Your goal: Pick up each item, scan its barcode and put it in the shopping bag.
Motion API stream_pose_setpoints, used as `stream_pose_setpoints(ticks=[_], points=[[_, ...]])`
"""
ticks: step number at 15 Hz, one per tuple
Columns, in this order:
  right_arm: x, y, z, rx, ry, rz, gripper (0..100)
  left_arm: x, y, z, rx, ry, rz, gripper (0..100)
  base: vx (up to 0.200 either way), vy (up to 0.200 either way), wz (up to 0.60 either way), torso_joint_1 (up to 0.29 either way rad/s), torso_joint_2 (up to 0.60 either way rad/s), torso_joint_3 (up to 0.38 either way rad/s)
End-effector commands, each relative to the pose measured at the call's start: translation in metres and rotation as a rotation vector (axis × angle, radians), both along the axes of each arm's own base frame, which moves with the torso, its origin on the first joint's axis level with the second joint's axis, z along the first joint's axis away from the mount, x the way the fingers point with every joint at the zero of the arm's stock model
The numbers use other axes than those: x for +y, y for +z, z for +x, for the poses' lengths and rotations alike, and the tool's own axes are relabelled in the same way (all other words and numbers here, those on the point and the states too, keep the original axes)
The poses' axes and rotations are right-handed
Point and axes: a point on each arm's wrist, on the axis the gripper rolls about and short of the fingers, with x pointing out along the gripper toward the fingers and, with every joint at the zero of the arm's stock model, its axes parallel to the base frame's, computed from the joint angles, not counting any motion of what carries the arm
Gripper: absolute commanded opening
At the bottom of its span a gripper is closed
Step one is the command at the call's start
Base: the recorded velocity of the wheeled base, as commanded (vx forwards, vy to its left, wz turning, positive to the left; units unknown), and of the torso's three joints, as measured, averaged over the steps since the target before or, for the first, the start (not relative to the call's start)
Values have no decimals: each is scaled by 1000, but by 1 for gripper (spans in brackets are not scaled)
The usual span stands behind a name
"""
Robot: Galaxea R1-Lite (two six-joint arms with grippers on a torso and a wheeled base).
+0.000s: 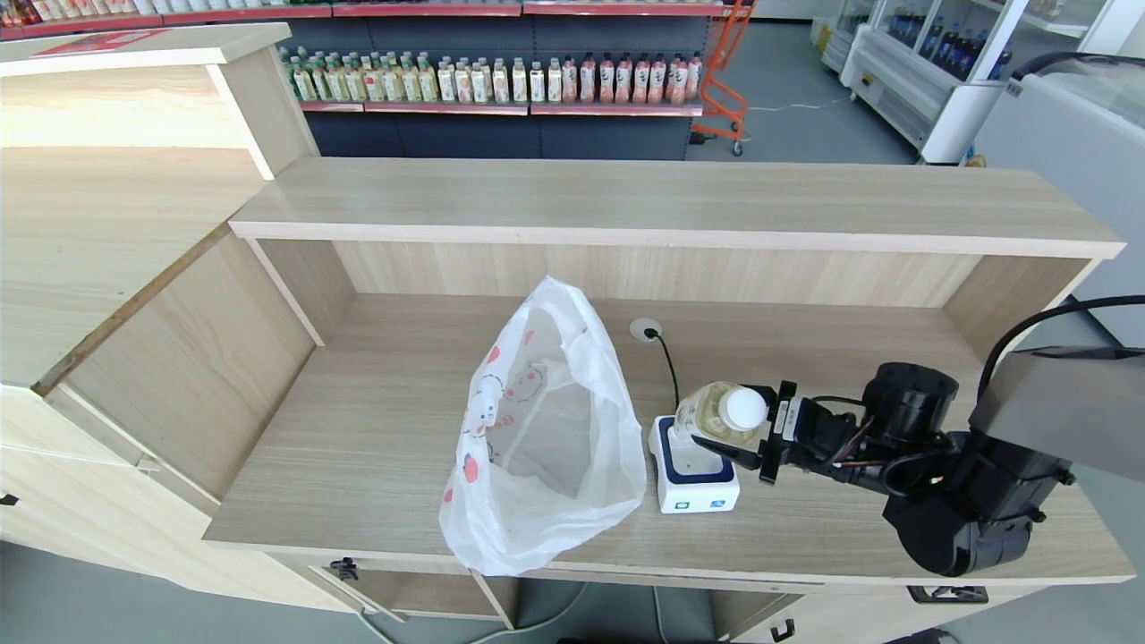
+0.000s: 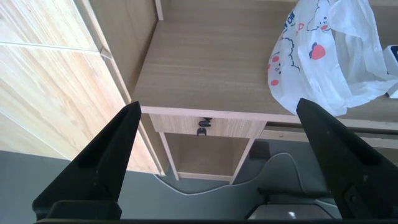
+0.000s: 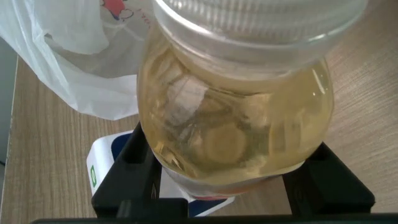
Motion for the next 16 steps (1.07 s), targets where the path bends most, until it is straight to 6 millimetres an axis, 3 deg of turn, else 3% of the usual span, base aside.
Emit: stream_pose_setpoints(ticks=[1, 12, 14, 16], points=[[0, 0, 1, -4, -1, 0, 0, 0, 0, 0, 0, 1, 0, 100, 0, 0, 0, 0, 0, 0], [1, 7, 7, -67, -8, -9, 0, 0, 0, 0, 0, 1, 0, 100, 0, 0, 0, 0, 0, 0], [-5, 24, 3, -66, -21, 15, 0, 0, 0, 0, 0, 1, 0, 100, 0, 0, 0, 0, 0, 0], [-26, 57, -20, 51, -73, 91, 0, 0, 0, 0, 0, 1, 0, 100, 0, 0, 0, 0, 0, 0]])
